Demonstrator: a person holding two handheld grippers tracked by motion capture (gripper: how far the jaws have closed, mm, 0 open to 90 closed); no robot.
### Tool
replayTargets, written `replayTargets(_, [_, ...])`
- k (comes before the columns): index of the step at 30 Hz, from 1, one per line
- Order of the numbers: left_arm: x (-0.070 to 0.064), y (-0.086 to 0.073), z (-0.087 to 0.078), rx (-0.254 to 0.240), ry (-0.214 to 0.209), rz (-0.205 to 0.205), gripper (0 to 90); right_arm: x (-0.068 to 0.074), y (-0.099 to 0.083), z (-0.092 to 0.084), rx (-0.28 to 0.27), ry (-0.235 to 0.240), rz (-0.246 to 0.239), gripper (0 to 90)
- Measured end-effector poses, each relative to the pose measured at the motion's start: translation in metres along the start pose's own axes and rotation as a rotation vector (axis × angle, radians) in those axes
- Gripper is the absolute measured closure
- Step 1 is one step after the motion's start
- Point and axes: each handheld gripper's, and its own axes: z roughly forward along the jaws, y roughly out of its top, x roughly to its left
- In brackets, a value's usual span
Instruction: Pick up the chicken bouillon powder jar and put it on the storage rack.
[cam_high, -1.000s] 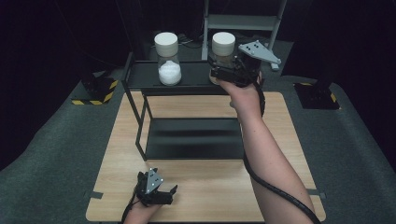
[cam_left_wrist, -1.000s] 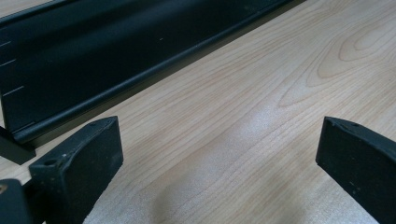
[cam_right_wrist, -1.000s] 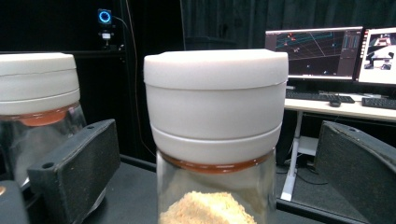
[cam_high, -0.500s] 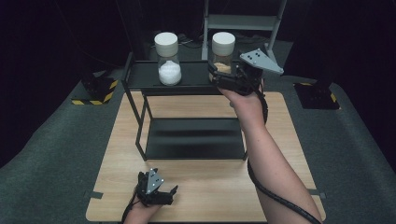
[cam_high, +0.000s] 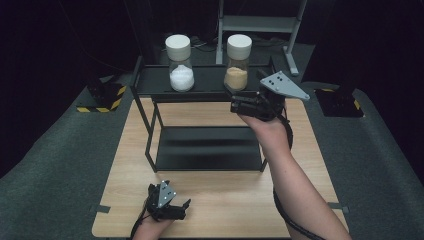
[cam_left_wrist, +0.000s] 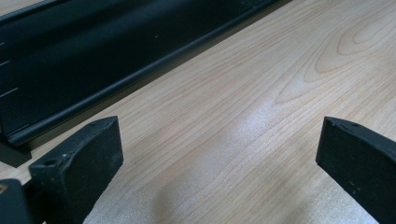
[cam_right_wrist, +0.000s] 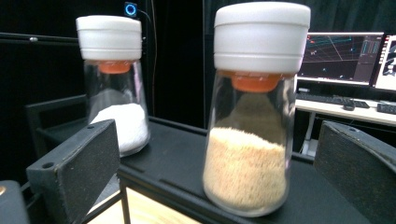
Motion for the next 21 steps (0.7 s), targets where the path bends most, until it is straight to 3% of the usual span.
replayTargets(15, [0.000, -0.001, 0.000, -0.004, -0.001, -0.001, 1.0, 0.007, -0.025, -0.025, 0.014, 0.029, -0.020, 0.0])
replayTargets(21, [0.000, 0.000, 0.000, 0.000, 0.001, 0.003, 1.0, 0.008, -0.041, -0.035, 0.057, 0.036, -0.030, 0.0])
